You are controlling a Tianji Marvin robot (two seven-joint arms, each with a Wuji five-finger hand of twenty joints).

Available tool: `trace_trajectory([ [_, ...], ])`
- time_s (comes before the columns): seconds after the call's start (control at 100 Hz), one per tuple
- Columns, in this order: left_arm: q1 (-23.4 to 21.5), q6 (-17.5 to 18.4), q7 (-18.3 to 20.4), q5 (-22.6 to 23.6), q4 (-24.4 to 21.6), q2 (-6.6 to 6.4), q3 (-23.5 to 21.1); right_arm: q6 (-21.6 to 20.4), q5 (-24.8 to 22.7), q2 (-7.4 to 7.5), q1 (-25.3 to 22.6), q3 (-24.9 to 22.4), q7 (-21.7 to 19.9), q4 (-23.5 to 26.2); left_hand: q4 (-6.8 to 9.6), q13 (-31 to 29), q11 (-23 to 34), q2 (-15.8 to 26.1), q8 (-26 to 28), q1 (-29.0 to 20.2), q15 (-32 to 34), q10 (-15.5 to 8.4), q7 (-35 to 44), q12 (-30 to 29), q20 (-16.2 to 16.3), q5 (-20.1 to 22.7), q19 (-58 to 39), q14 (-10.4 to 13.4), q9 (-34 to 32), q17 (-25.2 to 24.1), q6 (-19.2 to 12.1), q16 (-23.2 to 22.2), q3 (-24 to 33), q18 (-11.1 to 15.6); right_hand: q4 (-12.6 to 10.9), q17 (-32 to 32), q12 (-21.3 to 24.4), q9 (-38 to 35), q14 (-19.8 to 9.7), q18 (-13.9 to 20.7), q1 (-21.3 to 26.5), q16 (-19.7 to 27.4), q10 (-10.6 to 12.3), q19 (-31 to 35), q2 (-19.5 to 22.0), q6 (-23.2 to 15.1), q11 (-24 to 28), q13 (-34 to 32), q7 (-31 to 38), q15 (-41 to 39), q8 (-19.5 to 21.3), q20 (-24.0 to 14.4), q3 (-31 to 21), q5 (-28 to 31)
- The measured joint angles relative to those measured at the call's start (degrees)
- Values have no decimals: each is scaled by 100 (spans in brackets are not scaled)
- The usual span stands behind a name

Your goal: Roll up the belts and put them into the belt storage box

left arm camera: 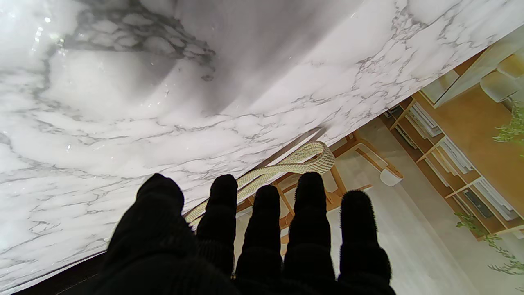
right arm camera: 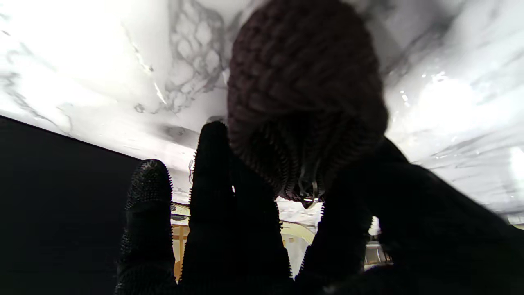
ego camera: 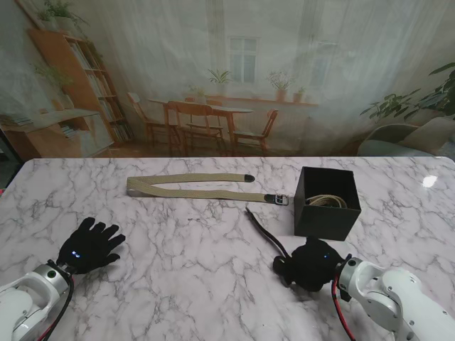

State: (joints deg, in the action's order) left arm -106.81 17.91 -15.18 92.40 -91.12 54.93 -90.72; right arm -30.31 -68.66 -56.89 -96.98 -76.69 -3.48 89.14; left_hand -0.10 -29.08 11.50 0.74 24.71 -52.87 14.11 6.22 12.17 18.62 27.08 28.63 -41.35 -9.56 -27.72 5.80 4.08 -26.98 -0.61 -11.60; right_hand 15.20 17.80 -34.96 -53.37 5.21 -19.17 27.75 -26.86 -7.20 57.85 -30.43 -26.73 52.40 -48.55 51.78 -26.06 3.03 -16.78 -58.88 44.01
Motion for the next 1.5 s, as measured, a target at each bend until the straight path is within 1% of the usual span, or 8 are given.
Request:
trace_trajectory([
  [0.34, -7, -10, 5, 3, -1, 0, -12, 196, -713, 54, -23, 104, 782, -106, 0, 0, 0, 0, 0, 0, 0, 0, 0, 0, 0, 0, 0, 0, 0, 0, 0, 0, 0, 0, -7, 71, -450, 1285, -120, 69, 411, 149, 39, 259, -113, -74, -554, 301, -210, 29, 443, -270, -274, -16],
  [0.52, -5, -9, -1, 7, -1, 0, -11, 185, -585, 47, -111, -1, 496, -40, 0, 0, 0, 0, 0, 0, 0, 0, 0, 0, 0, 0, 0, 0, 0, 0, 0, 0, 0, 0, -78, -172, 507, 1714, -172, 68, -191, 125, 126, 239, -184, -96, -1532, 804, -265, -85, 406, -361, -31, -568],
  [0.73, -11, -13, 8, 7, -1, 0, -9, 236, -232, 24, -207, -61, 350, 30, 0, 0, 0, 0, 0, 0, 0, 0, 0, 0, 0, 0, 0, 0, 0, 0, 0, 0, 0, 0, -84, -419, 1607, 2230, -122, 64, -200, 454, -74, 12, -178, -35, -2594, 1100, -450, 308, 403, -415, -16, -555],
  [0.8, -15, -16, 8, 8, -1, 0, -12, 289, -290, 12, -238, -70, 369, 51, 0, 0, 0, 0, 0, 0, 0, 0, 0, 0, 0, 0, 0, 0, 0, 0, 0, 0, 0, 0, -84, -206, 1752, 2226, -115, 63, -100, 498, -138, 72, -175, 234, -2609, 1070, -363, 308, 393, -494, -20, -550],
  [0.92, -17, -20, 8, 10, -1, 0, -14, 393, -211, -9, -241, -63, 387, 51, 0, 0, 0, 0, 0, 0, 0, 0, 0, 0, 0, 0, 0, 0, 0, 0, 0, 0, 0, 0, -83, 322, 1880, 1805, -46, 63, 35, 577, -347, 383, -44, 1339, -2606, 455, -266, 391, 241, -566, -45, -251],
  [1.0, -18, -24, 8, 11, -1, 0, -14, 461, -17, -21, -229, -48, 357, 37, 0, 0, 0, 0, 0, 0, 0, 0, 0, 0, 0, 0, 0, 0, 0, 0, 0, 0, 0, 0, -360, 663, 1907, 1713, 18, 76, 152, 590, -589, 648, 236, 1721, -2607, 205, -1162, 408, 298, -566, -160, -164],
  [1.2, -20, -27, 12, 12, -2, 0, -13, 492, -16, -40, -190, -44, 373, 11, 0, 0, 0, 0, 0, 0, 0, 0, 0, 0, 0, 0, 0, 0, 0, 0, 0, 0, 0, 0, -613, 1184, 1908, 1519, 20, 479, 308, 557, -752, 1058, 452, 1846, -2610, -176, -1691, 408, 408, -735, -166, -164],
  [1.5, -18, -25, 7, 13, -1, 0, -7, 423, 24, -58, -256, -125, 545, -7, 0, 0, 0, 0, 0, 0, 0, 0, 0, 0, 0, 0, 0, 0, 0, 0, 0, 0, 0, 0, -604, 1260, 1850, 1488, -41, 646, 308, 370, -766, 1258, 452, 1852, -2539, -376, -1765, 402, 502, -897, -166, -168],
])
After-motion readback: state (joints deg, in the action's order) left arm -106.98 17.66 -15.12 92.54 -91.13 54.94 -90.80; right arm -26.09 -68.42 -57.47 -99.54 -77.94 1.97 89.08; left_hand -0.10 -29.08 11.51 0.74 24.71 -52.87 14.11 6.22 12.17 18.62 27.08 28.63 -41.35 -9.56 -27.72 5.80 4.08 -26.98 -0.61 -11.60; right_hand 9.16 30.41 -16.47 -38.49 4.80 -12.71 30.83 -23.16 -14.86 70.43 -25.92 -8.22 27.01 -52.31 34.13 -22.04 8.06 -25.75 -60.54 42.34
